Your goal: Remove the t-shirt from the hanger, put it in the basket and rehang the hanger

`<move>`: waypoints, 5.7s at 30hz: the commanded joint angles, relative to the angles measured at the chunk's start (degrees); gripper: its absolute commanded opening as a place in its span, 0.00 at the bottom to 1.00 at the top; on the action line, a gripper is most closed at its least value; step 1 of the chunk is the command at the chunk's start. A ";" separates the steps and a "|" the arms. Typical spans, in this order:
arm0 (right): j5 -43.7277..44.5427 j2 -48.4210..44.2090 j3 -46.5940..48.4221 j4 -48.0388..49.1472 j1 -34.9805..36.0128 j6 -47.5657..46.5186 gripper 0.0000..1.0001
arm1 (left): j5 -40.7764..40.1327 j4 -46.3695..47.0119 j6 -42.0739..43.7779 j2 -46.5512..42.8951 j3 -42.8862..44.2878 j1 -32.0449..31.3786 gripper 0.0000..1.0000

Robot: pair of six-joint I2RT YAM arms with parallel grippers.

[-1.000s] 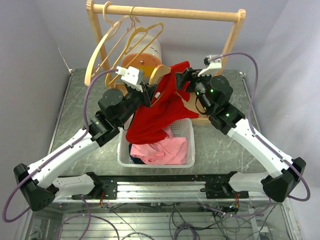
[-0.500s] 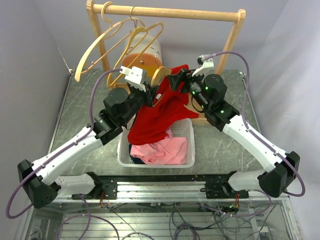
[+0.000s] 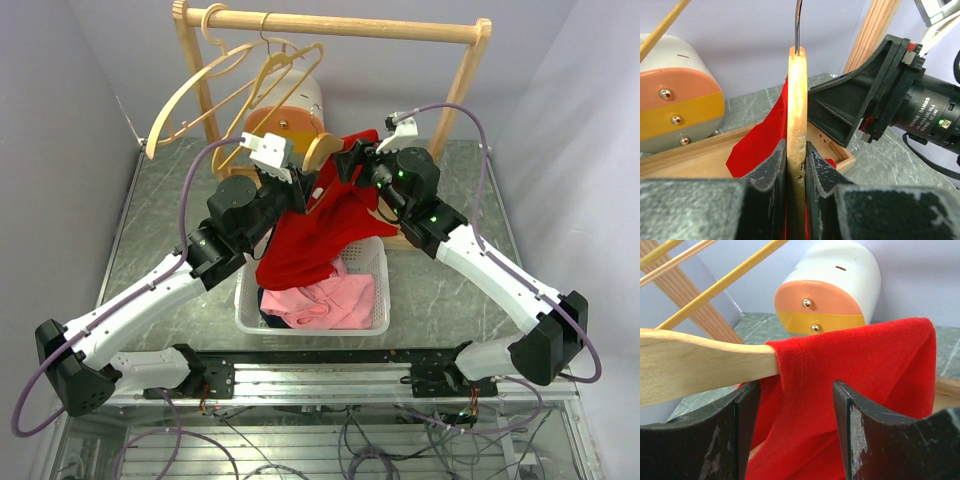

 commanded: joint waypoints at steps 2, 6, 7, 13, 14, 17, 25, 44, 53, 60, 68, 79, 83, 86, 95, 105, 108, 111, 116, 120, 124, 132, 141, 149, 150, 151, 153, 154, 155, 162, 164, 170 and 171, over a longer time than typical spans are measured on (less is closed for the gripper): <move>3.55 2.07 0.48 0.11 -0.20 -0.91 0.55 | 1.80 5.18 -1.11 -2.80 1.87 -0.21 0.07; 5.84 3.25 1.09 -0.83 -0.25 -0.80 0.12 | 0.93 4.50 -0.83 -4.31 1.50 -0.21 0.07; 6.18 3.18 0.99 -0.88 -0.22 -0.89 0.11 | 0.50 4.20 -0.62 -4.48 1.42 -0.17 0.07; 10.26 0.58 2.35 -2.20 -0.22 -4.28 0.02 | -1.60 0.20 0.32 -5.09 0.86 -0.22 0.07; 11.28 0.26 2.76 -2.73 -0.24 -5.32 0.02 | -1.66 -0.35 0.58 -5.32 0.77 -0.20 0.07; 17.72 -0.68 5.12 -4.03 -0.34 -9.14 0.01 | -0.97 -3.21 0.98 -6.87 0.86 -0.22 0.07; 24.73 2.84 15.06 -7.69 -6.30 -14.21 0.01 | 5.52 -13.37 2.97 -12.25 5.23 -0.18 0.07; 24.41 5.68 21.26 -10.05 -14.67 -14.70 0.01 | 11.54 -21.17 4.86 -11.41 7.16 -0.17 0.07; 27.60 6.03 22.16 -13.52 -15.83 -14.83 0.01 | 9.80 -16.52 4.04 -13.02 3.84 -0.21 0.07; 24.91 5.30 16.74 -15.55 -20.35 -9.88 0.01 | 8.46 -17.86 4.74 -15.16 3.95 -0.20 0.07; 12.36 0.21 8.85 -13.47 -20.36 -7.13 0.00 | 6.86 -14.06 3.39 -13.45 3.60 -0.22 0.07; 6.84 -10.51 -2.55 -9.81 4.66 -10.17 0.06 | 8.04 0.03 1.70 -7.73 6.98 -0.19 0.07; 8.48 -11.09 -2.21 -10.60 14.63 -11.90 0.06 | 9.06 6.78 1.42 -6.81 7.98 -0.16 0.07; 14.25 -11.02 1.14 -12.48 22.48 -15.18 0.06 | 9.15 3.18 3.37 -5.44 13.21 -0.21 0.07; 16.65 -9.82 17.60 -15.74 34.23 -24.61 0.06 | 5.50 -4.94 8.32 -6.35 23.03 -0.19 0.07; 0.05 -1.05 47.69 -19.01 35.15 -32.69 0.08 | 3.43 -8.77 8.40 -7.46 23.68 -0.21 0.07; -3.47 1.91 54.96 -17.85 35.13 -34.69 0.11 | 3.62 -9.24 8.01 -7.58 23.24 -0.22 0.07; -6.12 3.21 58.65 -15.39 35.10 -35.52 0.11 | 3.64 -9.85 7.76 -7.81 22.64 -0.17 0.07; -6.31 3.22 58.31 -12.01 35.10 -36.20 0.10 | 3.37 -10.28 7.43 -8.19 21.39 -0.15 0.07; -5.74 3.16 58.44 -10.40 35.09 -36.20 0.10 | 3.13 -10.42 7.24 -7.99 21.00 -0.17 0.07; -3.83 1.43 54.48 -9.66 35.09 -35.81 0.10 | 3.92 -9.92 6.65 -7.94 20.18 -0.20 0.07; 4.28 -2.36 41.29 -4.37 35.13 -38.16 0.09 | 3.84 -10.58 6.64 -7.59 19.34 -0.22 0.07; 18.04 -4.73 29.04 1.42 34.59 -42.89 0.07 | 4.00 -11.65 7.15 -7.40 18.97 -0.22 0.07; 23.64 -9.39 18.01 1.75 30.26 -39.09 0.06 | 5.34 -14.33 7.10 -4.57 21.01 -0.15 0.07; 23.30 -9.47 18.29 1.04 28.83 -37.71 0.06 | 5.61 -14.30 7.03 -4.38 21.01 -0.17 0.07; 22.40 -9.37 18.88 -0.06 27.13 -36.46 0.06 | 5.85 -14.20 6.91 -4.22 20.98 -0.21 0.07; 19.68 -8.39 21.08 -3.20 22.59 -33.60 0.06 | 6.13 -14.09 6.73 -4.01 20.89 -0.19 0.07; 18.60 -7.67 22.14 -4.27 20.75 -32.64 0.06 | 6.24 -14.13 6.72 -3.87 20.84 -0.22 0.07; 18.17 -6.86 23.33 -4.80 19.52 -32.39 0.06 | 6.26 -14.12 6.72 -3.83 20.80 -0.21 0.07; 14.98 -1.13 27.55 -7.27 11.74 -29.54 0.05 | 5.33 -14.46 7.24 -4.32 20.66 -0.17 0.07; 13.60 0.21 28.73 -8.34 9.08 -27.83 0.04 | 5.38 -14.67 7.33 -4.29 20.86 -0.21 0.07; 9.21 3.28 30.57 -10.82 1.52 -24.10 0.03 | 5.87 -14.86 7.46 -4.02 20.80 -0.20 0.07; 8.63 3.70 30.75 -11.23 0.69 -23.24 0.03 | 5.84 -14.90 7.44 -3.98 20.80 -0.19 0.07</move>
